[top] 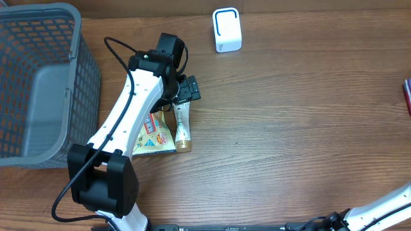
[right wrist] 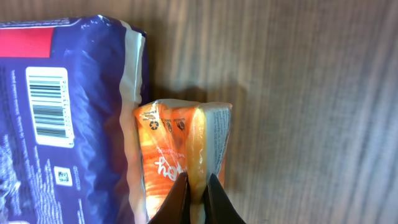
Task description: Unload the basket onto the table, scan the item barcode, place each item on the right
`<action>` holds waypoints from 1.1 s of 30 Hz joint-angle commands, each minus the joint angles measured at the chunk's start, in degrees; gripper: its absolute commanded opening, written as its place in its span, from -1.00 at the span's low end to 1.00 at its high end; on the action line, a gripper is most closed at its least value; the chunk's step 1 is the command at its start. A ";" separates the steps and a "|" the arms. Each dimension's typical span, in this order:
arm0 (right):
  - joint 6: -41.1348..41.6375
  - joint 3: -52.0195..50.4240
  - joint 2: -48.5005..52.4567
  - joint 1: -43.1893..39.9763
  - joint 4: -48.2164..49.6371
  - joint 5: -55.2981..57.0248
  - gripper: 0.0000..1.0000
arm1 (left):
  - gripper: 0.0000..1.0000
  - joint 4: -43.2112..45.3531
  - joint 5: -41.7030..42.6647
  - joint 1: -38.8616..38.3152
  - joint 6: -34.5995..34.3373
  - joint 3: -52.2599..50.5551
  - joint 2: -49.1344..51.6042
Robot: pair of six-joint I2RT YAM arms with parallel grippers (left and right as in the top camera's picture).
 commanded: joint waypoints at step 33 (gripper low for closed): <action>-6.16 8.96 -15.41 74.14 -12.74 -17.49 0.99 | 1.00 -31.69 -8.24 24.65 2.86 48.59 -1.03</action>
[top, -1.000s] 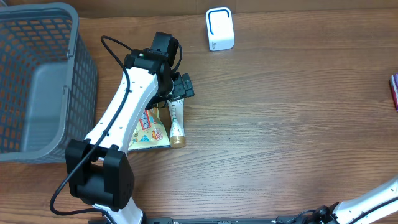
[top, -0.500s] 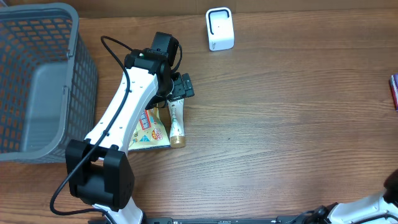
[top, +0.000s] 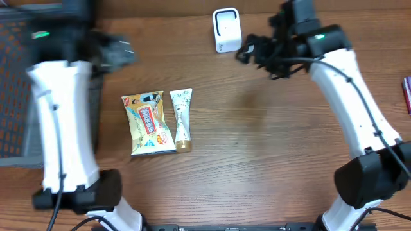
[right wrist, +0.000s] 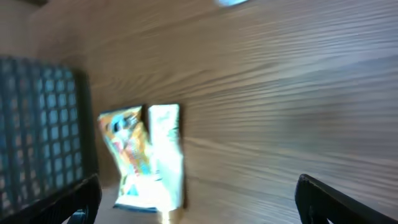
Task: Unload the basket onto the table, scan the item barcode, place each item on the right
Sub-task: 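Reach the right gripper to the Pantene tube and grasp it, then lift the Pantene tube with the right gripper toward the scanner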
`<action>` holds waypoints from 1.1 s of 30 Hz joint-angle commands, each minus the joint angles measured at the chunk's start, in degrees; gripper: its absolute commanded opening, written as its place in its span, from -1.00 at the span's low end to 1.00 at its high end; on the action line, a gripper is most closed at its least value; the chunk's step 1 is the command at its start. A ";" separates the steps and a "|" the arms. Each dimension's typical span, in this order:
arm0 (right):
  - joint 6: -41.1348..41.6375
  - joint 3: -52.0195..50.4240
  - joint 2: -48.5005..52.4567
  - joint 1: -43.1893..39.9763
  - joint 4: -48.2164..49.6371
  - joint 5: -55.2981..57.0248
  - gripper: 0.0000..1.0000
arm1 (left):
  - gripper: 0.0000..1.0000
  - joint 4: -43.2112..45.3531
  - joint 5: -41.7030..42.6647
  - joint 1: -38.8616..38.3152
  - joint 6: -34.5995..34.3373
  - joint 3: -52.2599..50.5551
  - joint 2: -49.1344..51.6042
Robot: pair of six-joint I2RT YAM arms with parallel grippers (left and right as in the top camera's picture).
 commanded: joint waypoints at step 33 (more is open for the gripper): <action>13.99 7.13 23.67 25.11 -1.99 26.62 -0.93 | 0.62 -0.74 22.88 10.97 13.11 2.03 -1.70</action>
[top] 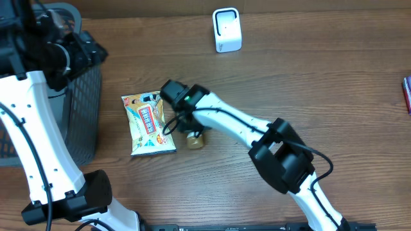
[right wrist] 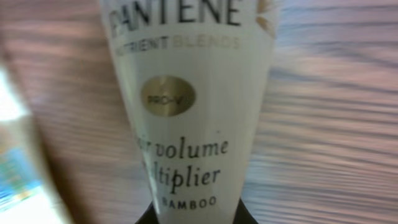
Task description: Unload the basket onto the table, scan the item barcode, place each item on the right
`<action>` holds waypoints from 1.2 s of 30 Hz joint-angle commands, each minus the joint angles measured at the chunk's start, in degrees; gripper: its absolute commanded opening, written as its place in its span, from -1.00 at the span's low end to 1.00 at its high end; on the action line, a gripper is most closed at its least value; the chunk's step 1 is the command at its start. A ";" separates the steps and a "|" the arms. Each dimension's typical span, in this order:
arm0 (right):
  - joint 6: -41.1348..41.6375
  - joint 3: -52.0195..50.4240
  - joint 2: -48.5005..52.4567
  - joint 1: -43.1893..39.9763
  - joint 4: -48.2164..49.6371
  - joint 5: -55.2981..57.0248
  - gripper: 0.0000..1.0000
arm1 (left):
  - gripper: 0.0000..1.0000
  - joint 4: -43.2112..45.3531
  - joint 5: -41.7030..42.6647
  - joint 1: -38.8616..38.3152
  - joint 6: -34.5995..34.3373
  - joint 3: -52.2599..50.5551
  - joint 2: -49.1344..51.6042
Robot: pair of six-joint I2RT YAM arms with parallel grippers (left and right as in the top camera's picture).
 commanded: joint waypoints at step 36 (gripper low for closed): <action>12.35 11.96 1.38 -24.09 34.69 -5.03 -0.93 | 1.00 7.39 0.44 -9.20 1.62 -18.40 0.13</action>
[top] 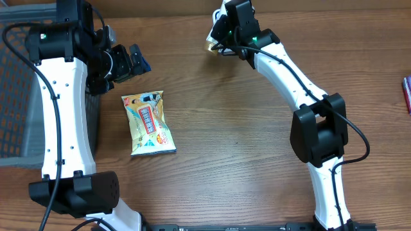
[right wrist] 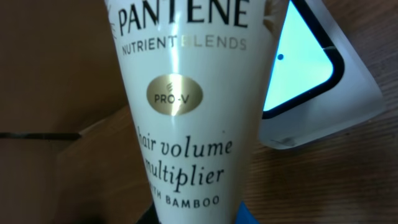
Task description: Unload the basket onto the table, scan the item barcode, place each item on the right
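Note:
My right gripper (right wrist: pixel 193 219) is shut on a cream Pantene tube (right wrist: pixel 186 106), label facing the wrist camera. Just right of the tube stands the white scanner (right wrist: pixel 323 81) with its window lit pale blue. In the overhead view the right gripper (top: pixel 221 35) holds the tube (top: pixel 213 42) at the table's back edge, covering most of the scanner. My left gripper (top: pixel 128 59) hangs open and holding nothing at the upper left, above and left of the snack bag.
A yellow snack bag (top: pixel 148 122) lies flat left of centre. The grey mesh basket (top: pixel 13 96) stands at the far left, partly behind the left arm. A red-and-blue item (top: pixel 407 95) pokes in at the right edge.
My right gripper held the tube on the table beside the snack bag; now it holds it up at the scanner at the back. The left gripper has shifted right, away from the basket.
First my left gripper hovered over the tube and snack bag while the right pinched an orange packet off to the side. Then both arms were away and the right gripper was open near the scanner. Then the right gripper was shut on the tube, which now is at the scanner.

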`<action>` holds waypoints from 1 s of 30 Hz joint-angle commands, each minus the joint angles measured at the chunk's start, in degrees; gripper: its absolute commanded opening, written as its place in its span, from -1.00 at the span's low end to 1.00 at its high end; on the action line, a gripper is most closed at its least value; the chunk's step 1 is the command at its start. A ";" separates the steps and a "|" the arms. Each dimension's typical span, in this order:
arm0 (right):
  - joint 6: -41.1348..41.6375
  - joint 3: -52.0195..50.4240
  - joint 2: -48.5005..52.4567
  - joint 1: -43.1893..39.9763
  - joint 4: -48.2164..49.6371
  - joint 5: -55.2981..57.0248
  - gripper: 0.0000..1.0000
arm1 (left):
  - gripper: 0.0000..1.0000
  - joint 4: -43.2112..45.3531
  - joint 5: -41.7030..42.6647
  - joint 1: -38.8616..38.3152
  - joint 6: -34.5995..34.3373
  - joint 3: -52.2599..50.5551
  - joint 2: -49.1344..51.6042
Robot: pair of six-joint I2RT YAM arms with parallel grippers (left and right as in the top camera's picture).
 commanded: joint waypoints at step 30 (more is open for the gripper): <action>-4.61 28.92 -4.13 -17.53 -42.95 21.29 -0.93 | 0.99 0.02 -0.11 -0.02 0.66 -0.22 0.04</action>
